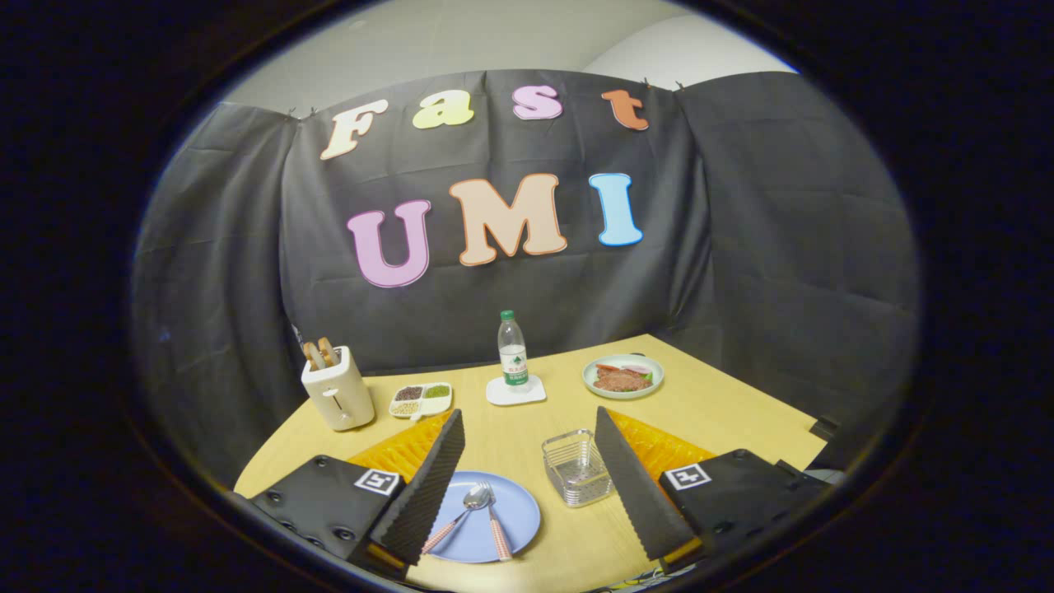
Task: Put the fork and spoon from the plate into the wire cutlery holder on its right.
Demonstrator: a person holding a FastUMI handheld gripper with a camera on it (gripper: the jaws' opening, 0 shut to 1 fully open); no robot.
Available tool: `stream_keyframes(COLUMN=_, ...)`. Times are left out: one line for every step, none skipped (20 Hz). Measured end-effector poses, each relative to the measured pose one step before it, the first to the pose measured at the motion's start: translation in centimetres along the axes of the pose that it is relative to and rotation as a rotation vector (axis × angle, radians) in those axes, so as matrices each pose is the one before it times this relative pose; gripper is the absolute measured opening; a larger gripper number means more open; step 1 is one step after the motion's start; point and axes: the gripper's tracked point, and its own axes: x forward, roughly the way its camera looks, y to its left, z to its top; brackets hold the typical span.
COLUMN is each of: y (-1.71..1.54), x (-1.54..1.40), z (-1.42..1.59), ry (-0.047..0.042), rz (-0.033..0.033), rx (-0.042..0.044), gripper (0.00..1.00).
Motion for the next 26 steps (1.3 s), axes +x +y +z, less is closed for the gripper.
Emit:
stream_keyframes(y=0.019, x=0.087, z=0.051, ry=-0.00031, rz=0.00129, rx=-0.001, gripper=1.0)
stream_keyframes(y=-0.043, x=0.12, z=-0.064, ry=0.00069, rz=0.00159, rx=-0.00048, gripper=1.0)
stream_keyframes(y=-0.078, x=0.055, z=0.057, ry=0.00102, rz=-0.00095, rx=0.00024, gripper=1.0)
stream_keyframes(y=-0.025, x=0.209, z=-0.102, ry=0.00072, rz=-0.00067, rx=0.00131, gripper=1.0)
stream_keyframes(y=-0.035, x=0.071, z=-0.081, ry=0.00159, rz=-0.00024, rx=0.00211, gripper=1.0)
stream_keyframes(y=-0.055, x=0.134, z=-0.314, ry=0.00399, rz=0.00003, rx=0.00227, gripper=1.0)
stream_keyframes(y=0.014, x=0.086, z=-0.227, ry=0.0073, rz=0.00185, rx=0.00304, gripper=1.0)
stream_keyframes(y=0.143, x=0.129, z=-0.438, ry=0.01107, rz=0.00551, rx=0.00312, gripper=1.0)
stream_keyframes(y=0.172, x=0.101, z=-0.387, ry=0.01186, rz=0.00681, rx=0.00145, gripper=1.0)
stream_keyframes(y=0.181, x=0.168, z=-0.576, ry=0.01327, rz=0.009, rx=-0.00347, gripper=1.0)
stream_keyframes(y=0.167, x=0.116, z=-0.434, ry=0.01258, rz=0.00634, rx=-0.00919, gripper=1.0)
stream_keyframes(y=0.2, x=0.0, z=-0.674, ry=0.01894, rz=0.00931, rx=-0.01385, gripper=1.0)
stream_keyframes(y=0.342, x=0.012, z=-0.746, ry=0.02069, rz=0.01235, rx=-0.01618, gripper=1.0)
stream_keyframes(y=0.467, x=-0.03, z=-0.667, ry=0.01651, rz=0.01641, rx=-0.01556, gripper=1.0)
stream_keyframes(y=0.593, x=0.044, z=-0.63, ry=0.01639, rz=0.02307, rx=-0.01529, gripper=1.0)
stream_keyframes(y=0.504, x=0.219, z=-0.691, ry=0.02155, rz=0.01912, rx=-0.01431, gripper=1.0)
stream_keyframes(y=0.28, x=0.207, z=-0.832, ry=0.02558, rz=0.01604, rx=-0.01423, gripper=1.0)
stream_keyframes(y=0.437, x=0.317, z=-0.952, ry=0.02538, rz=0.02123, rx=-0.0076, gripper=1.0)
stream_keyframes(y=0.387, x=0.242, z=-0.841, ry=0.02632, rz=0.01776, rx=-0.00112, gripper=1.0)
stream_keyframes(y=0.13, x=0.248, z=-0.977, ry=0.02737, rz=0.01215, rx=0.00293, gripper=1.0)
stream_keyframes(y=0.138, x=0.366, z=-0.791, ry=0.02486, rz=0.01171, rx=-0.00084, gripper=1.0)
stream_keyframes(y=0.093, x=0.404, z=-1.018, ry=0.02834, rz=0.00218, rx=-0.00902, gripper=1.0)
stream_keyframes(y=0.101, x=0.343, z=-0.858, ry=0.0234, rz=0.00136, rx=-0.01419, gripper=1.0)
stream_keyframes(y=0.091, x=0.439, z=-0.823, ry=0.01718, rz=-0.00011, rx=-0.01166, gripper=1.0)
stream_keyframes(y=0.146, x=0.426, z=-0.729, ry=0.01531, rz=-0.00002, rx=-0.00683, gripper=1.0)
stream_keyframes(y=0.328, x=0.608, z=-0.756, ry=0.01374, rz=0.00198, rx=-0.00193, gripper=1.0)
